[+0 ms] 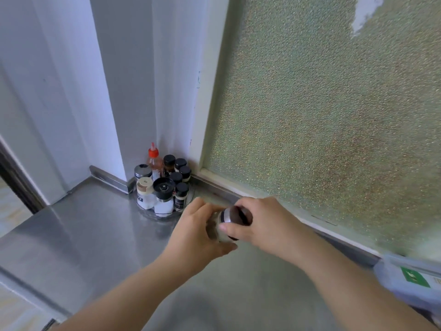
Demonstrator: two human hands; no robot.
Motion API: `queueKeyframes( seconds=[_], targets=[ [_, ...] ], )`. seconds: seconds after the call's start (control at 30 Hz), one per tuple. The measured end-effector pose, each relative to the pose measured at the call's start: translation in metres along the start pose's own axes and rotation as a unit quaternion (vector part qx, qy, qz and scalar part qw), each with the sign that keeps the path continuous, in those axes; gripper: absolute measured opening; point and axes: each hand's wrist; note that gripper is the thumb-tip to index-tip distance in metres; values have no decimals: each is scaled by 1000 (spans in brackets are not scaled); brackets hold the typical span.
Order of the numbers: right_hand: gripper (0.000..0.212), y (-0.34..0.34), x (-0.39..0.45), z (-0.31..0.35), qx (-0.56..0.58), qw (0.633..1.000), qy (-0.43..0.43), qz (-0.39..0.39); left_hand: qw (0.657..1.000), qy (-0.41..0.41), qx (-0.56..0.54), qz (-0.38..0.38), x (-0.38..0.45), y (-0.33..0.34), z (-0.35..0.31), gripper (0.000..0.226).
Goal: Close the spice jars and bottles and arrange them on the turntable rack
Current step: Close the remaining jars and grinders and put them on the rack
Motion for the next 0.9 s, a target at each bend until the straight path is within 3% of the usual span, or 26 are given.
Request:
queueKeyframes(
  seconds=[0.13,0.23,0.33,0.6,0.77,0.9],
  targets=[
    [55,15,21,4,4,999,13,37,1000,-25,4,6,1,-15,19,59],
    [78,15,34,7,28,993,-47,103,999,-35,-17,15,4,-29,31,59],
    [59,24,45,19,1,994,-90,69,999,-44,-23,16,3,-36,40,57],
    [40,64,75,37,-4,998,-35,58,997,-67,8,-21,6,-47,77,56],
    [44,77,89,44,15,997,-33,66,996,-80,25,-40,20,-49,100,57],
    [40,84,101,39,9,998,-14,58,997,-79,-2,9,30,-51,109,72]
  ],
)
Point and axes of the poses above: each hand's wrist, its own x-axis towards the middle knuckle, its own y-axis out of the palm, z = x × y, and after that the axes turned 10 degrees about -x, right-handed
